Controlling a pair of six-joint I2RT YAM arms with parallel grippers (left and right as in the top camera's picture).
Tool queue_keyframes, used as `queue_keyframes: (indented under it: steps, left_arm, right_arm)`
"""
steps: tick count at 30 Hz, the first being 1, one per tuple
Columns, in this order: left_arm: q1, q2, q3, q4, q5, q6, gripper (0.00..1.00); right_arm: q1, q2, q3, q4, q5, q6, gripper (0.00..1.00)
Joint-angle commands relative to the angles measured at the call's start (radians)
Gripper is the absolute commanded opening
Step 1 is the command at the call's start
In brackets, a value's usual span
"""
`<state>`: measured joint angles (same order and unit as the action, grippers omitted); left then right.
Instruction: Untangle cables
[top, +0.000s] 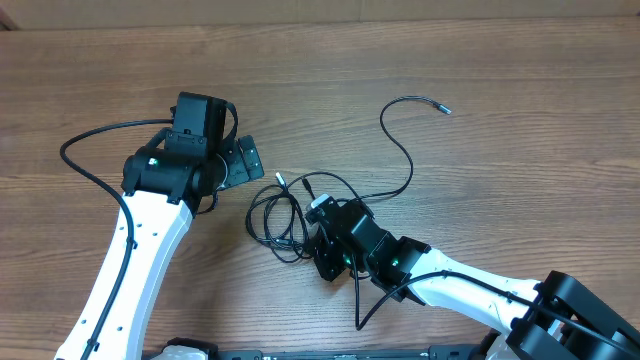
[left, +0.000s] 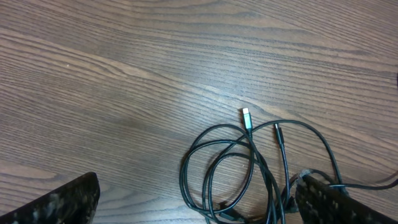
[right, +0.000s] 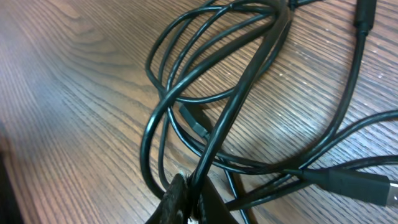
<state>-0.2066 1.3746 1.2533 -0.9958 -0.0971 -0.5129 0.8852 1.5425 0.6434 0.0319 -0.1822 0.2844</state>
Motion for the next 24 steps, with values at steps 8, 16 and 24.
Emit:
queue_keyframes:
  steps: [8, 16, 24]
  left_arm:
    - [0.004, -0.022, 0.011, 0.001, 0.005, 0.023, 1.00]
    - [0.004, -0.022, 0.011, 0.001, 0.005, 0.023, 1.00]
    - [0.004, -0.022, 0.011, 0.001, 0.005, 0.023, 1.00]
  right_arm:
    - [-0.016, -0.298, 0.416, -0.585, 0.419, -0.026, 0.04]
    - [-0.017, -0.648, 0.719, -0.628, 0.950, -0.237, 0.04]
    - [-0.017, -0.705, 0.825, -0.106, 1.358, -0.903, 0.04]
